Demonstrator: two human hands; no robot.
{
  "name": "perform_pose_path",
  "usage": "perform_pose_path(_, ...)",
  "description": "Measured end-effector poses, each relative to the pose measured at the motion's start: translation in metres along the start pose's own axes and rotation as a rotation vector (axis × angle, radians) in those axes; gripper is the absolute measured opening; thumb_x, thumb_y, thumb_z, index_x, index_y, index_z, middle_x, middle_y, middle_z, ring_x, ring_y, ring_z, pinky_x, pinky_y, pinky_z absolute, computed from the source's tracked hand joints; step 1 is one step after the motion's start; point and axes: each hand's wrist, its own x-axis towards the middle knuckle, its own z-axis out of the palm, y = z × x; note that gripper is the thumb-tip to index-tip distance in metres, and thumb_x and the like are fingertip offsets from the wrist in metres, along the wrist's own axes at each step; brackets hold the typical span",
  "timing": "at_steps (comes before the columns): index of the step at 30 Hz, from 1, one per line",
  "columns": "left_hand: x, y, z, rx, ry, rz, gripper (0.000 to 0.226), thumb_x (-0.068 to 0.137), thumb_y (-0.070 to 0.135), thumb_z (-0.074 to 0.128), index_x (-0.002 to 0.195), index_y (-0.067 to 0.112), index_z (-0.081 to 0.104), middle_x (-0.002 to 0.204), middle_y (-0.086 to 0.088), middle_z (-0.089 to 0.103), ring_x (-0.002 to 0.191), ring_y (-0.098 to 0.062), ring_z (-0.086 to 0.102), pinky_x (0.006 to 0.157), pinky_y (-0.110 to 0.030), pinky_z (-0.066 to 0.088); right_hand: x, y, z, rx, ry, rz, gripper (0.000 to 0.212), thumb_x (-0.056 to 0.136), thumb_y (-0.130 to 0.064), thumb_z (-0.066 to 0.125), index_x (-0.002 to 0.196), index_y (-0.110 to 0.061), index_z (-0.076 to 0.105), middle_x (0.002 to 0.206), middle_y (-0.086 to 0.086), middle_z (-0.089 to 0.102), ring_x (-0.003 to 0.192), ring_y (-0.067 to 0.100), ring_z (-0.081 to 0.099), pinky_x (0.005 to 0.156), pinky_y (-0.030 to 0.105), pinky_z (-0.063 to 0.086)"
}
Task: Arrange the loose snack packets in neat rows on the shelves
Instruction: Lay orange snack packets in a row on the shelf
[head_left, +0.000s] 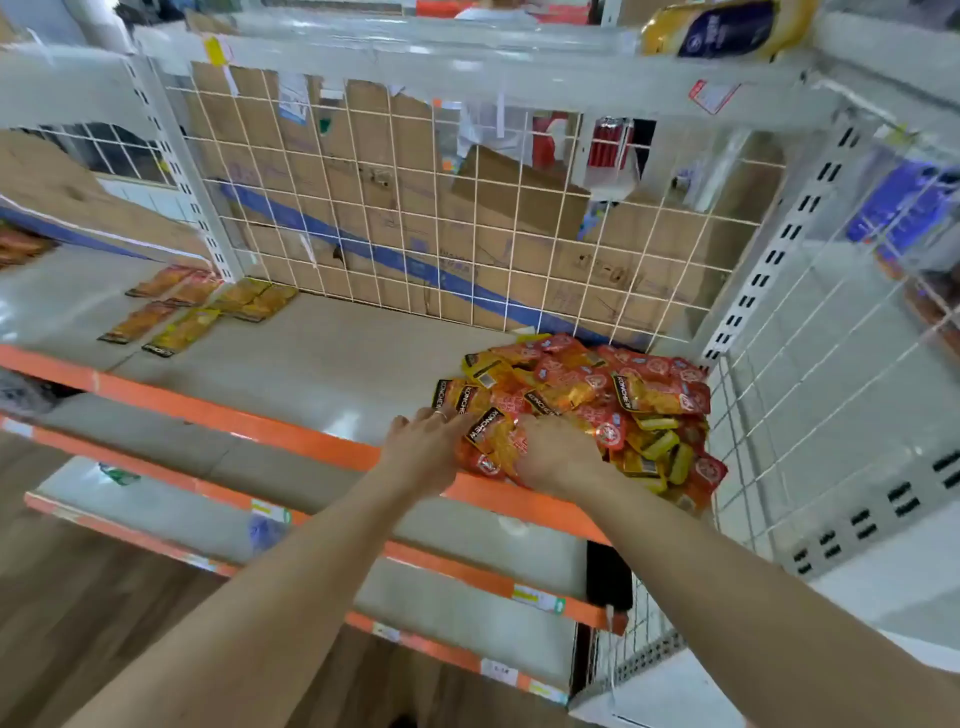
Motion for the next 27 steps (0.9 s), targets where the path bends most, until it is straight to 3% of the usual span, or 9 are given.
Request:
perform_pose_path(2, 0.010, -0.011, 0.004, 0.013, 0.000, -0.002, 0.051, 0.092, 0.015, 0.054, 0.140, 0.030, 0.045, 0.139, 0.001, 0.050, 0.127, -0.024, 0.047, 0.094, -0.041, 0.040, 0.010, -0.004, 0.005, -0.030, 0.025, 0.052, 0.038, 0.087, -0.029, 0.059, 0.121, -0.013, 0.054, 0.122, 0.008, 0.061, 0.112, 0.029, 0.058, 0.081, 0.037, 0.048)
perform_pose_path(4, 0.016, -0.017, 0.013, 0.025, -0.012, 0.035, 0.046, 0.092, 0.018, 0.057, 0.136, 0.028, 0.047, 0.131, 0.000, 0.054, 0.124, -0.024, 0.049, 0.092, -0.039, 0.040, 0.013, -0.007, 0.011, -0.027, 0.032, 0.116, 0.043, 0.086, -0.039, 0.062, 0.119, -0.013, 0.052, 0.119, 0.007, 0.062, 0.110, 0.029, 0.059, 0.076, 0.036, 0.048)
perform_pose_path(7, 0.029, -0.028, 0.017, 0.013, -0.019, 0.140, 0.042, 0.091, 0.036, 0.065, 0.130, 0.026, 0.051, 0.129, 0.001, 0.054, 0.125, -0.022, 0.049, 0.094, -0.038, 0.039, 0.022, -0.015, 0.017, 0.002, -0.014, 0.236, 0.061, 0.086, -0.048, 0.066, 0.131, -0.012, 0.046, 0.130, 0.008, 0.054, 0.124, 0.029, 0.049, 0.085, 0.041, 0.050)
perform_pose_path(12, 0.042, -0.039, 0.015, 0.043, 0.001, 0.262, 0.068, 0.085, 0.048, 0.069, 0.140, 0.022, 0.040, 0.132, -0.002, 0.056, 0.126, -0.024, 0.050, 0.100, -0.039, 0.038, 0.029, -0.025, 0.014, 0.048, -0.007, 0.323, 0.069, 0.084, -0.038, 0.073, 0.136, -0.012, 0.037, 0.145, 0.015, 0.031, 0.139, 0.035, 0.026, 0.100, 0.047, 0.045)
perform_pose_path(14, 0.045, -0.044, 0.015, 0.067, 0.014, 0.304, 0.072, 0.085, 0.052, 0.067, 0.142, 0.020, 0.037, 0.133, -0.003, 0.056, 0.126, -0.024, 0.050, 0.101, -0.039, 0.039, 0.032, -0.026, 0.013, 0.067, 0.005, 0.329, 0.062, 0.084, -0.037, 0.074, 0.129, -0.012, 0.040, 0.139, 0.015, 0.039, 0.134, 0.035, 0.033, 0.096, 0.046, 0.046)
perform_pose_path(17, 0.050, -0.055, 0.016, 0.068, 0.033, 0.413, 0.065, 0.087, 0.055, 0.063, 0.138, 0.020, 0.043, 0.136, -0.001, 0.053, 0.126, -0.022, 0.049, 0.099, -0.038, 0.044, 0.034, -0.023, 0.011, 0.127, -0.015, 0.326, 0.053, 0.083, -0.037, 0.075, 0.119, -0.012, 0.044, 0.115, 0.010, 0.060, 0.107, 0.030, 0.056, 0.077, 0.039, 0.048)
perform_pose_path(21, 0.050, -0.056, 0.010, 0.168, -0.041, 0.583, 0.055, 0.098, 0.051, 0.051, 0.143, 0.022, 0.040, 0.141, -0.005, 0.050, 0.127, -0.026, 0.050, 0.097, -0.040, 0.047, 0.023, -0.013, 0.002, 0.425, -0.031, 0.330, 0.063, 0.079, -0.027, 0.078, 0.130, -0.011, 0.044, 0.119, 0.008, 0.060, 0.100, 0.025, 0.060, 0.085, 0.040, 0.054)
perform_pose_path(24, 0.050, -0.055, 0.006, 0.289, 0.014, 0.746, 0.045, 0.100, 0.043, 0.048, 0.138, 0.019, 0.046, 0.120, -0.009, 0.063, 0.106, -0.029, 0.063, 0.082, -0.037, 0.050, 0.015, -0.004, -0.008, 0.556, 0.042, 0.372, 0.057, 0.079, -0.024, 0.079, 0.127, -0.017, 0.049, 0.117, 0.003, 0.057, 0.095, 0.018, 0.060, 0.078, 0.033, 0.052)
perform_pose_path(27, 0.055, -0.060, 0.006, 0.276, 0.073, 0.821, 0.034, 0.077, 0.028, 0.069, 0.109, 0.020, 0.064, 0.070, 0.002, 0.067, 0.055, -0.020, 0.064, 0.048, -0.026, 0.047, 0.009, 0.007, -0.018, 0.711, 0.136, 0.413, 0.057, 0.076, -0.024, 0.083, 0.122, -0.022, 0.049, 0.112, -0.001, 0.054, 0.094, 0.013, 0.056, 0.078, 0.030, 0.050)
